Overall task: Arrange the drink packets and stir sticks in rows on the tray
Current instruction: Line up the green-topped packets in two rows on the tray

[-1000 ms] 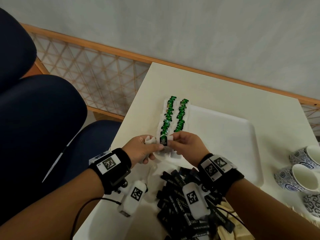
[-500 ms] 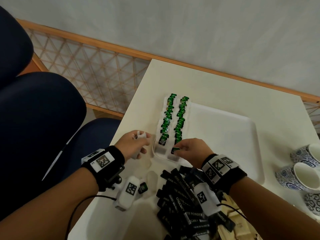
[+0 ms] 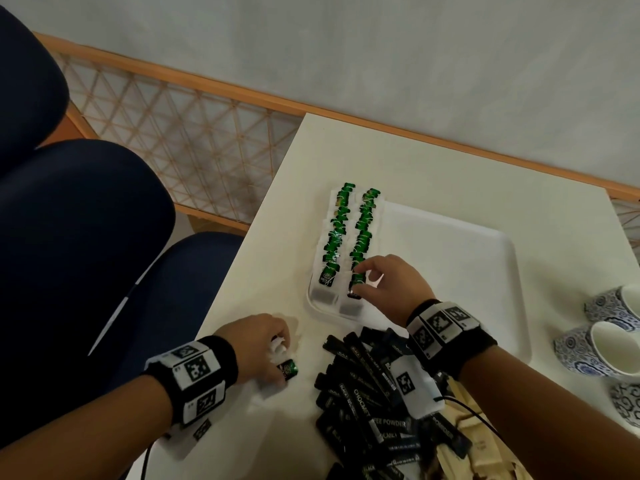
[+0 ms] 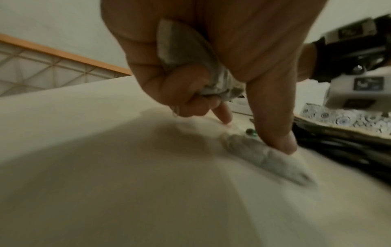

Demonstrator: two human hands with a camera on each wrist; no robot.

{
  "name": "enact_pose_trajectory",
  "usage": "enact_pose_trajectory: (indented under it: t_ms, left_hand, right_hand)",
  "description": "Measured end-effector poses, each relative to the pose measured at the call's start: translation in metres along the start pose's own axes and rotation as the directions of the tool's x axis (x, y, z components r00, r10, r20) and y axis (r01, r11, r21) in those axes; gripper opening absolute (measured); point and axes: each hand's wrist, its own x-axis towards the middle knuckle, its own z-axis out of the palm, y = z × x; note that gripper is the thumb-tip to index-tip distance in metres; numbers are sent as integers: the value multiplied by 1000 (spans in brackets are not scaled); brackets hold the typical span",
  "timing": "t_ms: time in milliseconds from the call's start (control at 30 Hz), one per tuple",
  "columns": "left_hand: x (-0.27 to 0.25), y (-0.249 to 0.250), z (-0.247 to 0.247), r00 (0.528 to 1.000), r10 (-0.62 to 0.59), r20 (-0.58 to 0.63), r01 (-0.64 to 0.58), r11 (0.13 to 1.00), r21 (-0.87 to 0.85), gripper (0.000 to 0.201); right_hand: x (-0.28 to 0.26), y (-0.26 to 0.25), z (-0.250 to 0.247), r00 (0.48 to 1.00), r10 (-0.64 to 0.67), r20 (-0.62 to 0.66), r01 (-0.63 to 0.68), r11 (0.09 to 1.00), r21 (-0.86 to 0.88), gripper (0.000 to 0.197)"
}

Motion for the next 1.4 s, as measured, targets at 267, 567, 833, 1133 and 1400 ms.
enact_pose_trajectory:
  t_ms: [267,567,833,1133,1400]
  left_hand:
    - [3,3,0,999,34,-42,-34,999,-8,25]
    - [12,31,-31,918,-19,-396,-273,694,-666,28]
    - [18,44,-34,945,-6,-327,-270,552,-789,32]
    - [25,42,-38,934,-66,-351,-261,544,-797,13]
    - [23,9,-63,938,-322,-125,-83,141,-987,26]
  right_hand:
    - [-10,-17,0,992,-128,-10,128,989,72,18]
    - [-20,-49,6,964,-141,227,64,947,316,24]
    - [-14,-46,-3,987,-120,108,52,871,488,32]
    - [-7,-40,0,989,-84,118,53,968,245,7]
    - [6,-35,14,978,-28,206,23,999,23,14]
